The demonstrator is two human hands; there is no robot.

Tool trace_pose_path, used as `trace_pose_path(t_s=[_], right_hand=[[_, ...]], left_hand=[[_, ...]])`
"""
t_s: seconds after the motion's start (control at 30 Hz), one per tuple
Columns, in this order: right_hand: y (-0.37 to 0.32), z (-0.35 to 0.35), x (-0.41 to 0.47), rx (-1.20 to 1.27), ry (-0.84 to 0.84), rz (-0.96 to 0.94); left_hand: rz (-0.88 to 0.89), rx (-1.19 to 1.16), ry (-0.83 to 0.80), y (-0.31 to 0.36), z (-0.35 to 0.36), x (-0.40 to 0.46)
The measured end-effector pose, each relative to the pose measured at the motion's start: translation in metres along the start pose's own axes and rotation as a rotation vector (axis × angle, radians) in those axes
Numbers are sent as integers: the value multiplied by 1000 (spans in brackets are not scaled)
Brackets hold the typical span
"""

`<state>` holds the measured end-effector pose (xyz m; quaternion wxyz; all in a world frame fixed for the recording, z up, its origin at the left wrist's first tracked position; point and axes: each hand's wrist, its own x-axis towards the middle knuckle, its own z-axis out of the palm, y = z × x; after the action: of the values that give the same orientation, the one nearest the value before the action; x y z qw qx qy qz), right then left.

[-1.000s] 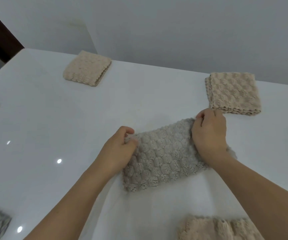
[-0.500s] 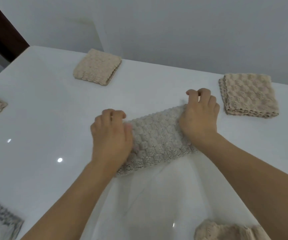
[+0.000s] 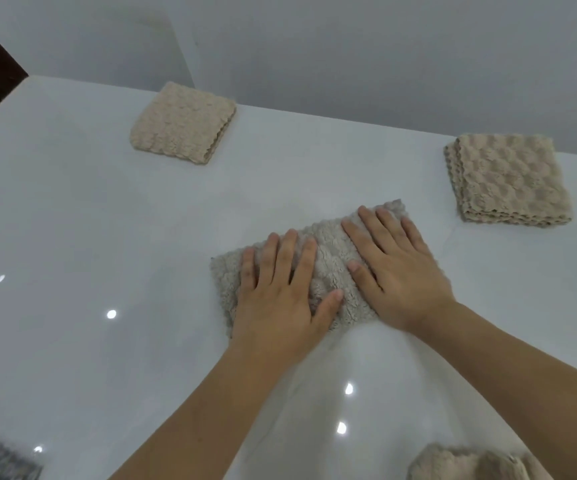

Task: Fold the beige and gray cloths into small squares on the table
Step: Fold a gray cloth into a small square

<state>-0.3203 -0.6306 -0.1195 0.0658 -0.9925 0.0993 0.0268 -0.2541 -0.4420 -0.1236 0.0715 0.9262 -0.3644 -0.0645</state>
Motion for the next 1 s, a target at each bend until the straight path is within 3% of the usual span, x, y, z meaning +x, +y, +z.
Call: trace_pose_path(t_s=[0.2, 0.33, 0.6, 0.7, 0.87, 1.0], right_hand=[[3, 0, 2, 19, 12, -5], [1, 1, 1, 37, 23, 14], [0, 1, -1, 50, 83, 0], [3, 2, -3, 131, 175, 55], [-2, 5, -11, 84, 525, 218], [0, 6, -11, 20, 545, 238]], left_hand=[[54, 58, -23, -23, -3, -7], [-43, 96, -68, -44, -12, -26], [-35, -1, 6, 12, -7, 6], [-31, 15, -2, -10, -5, -10], [-47, 22, 5, -38, -19, -25], [-176, 19, 44, -39, -38, 0]])
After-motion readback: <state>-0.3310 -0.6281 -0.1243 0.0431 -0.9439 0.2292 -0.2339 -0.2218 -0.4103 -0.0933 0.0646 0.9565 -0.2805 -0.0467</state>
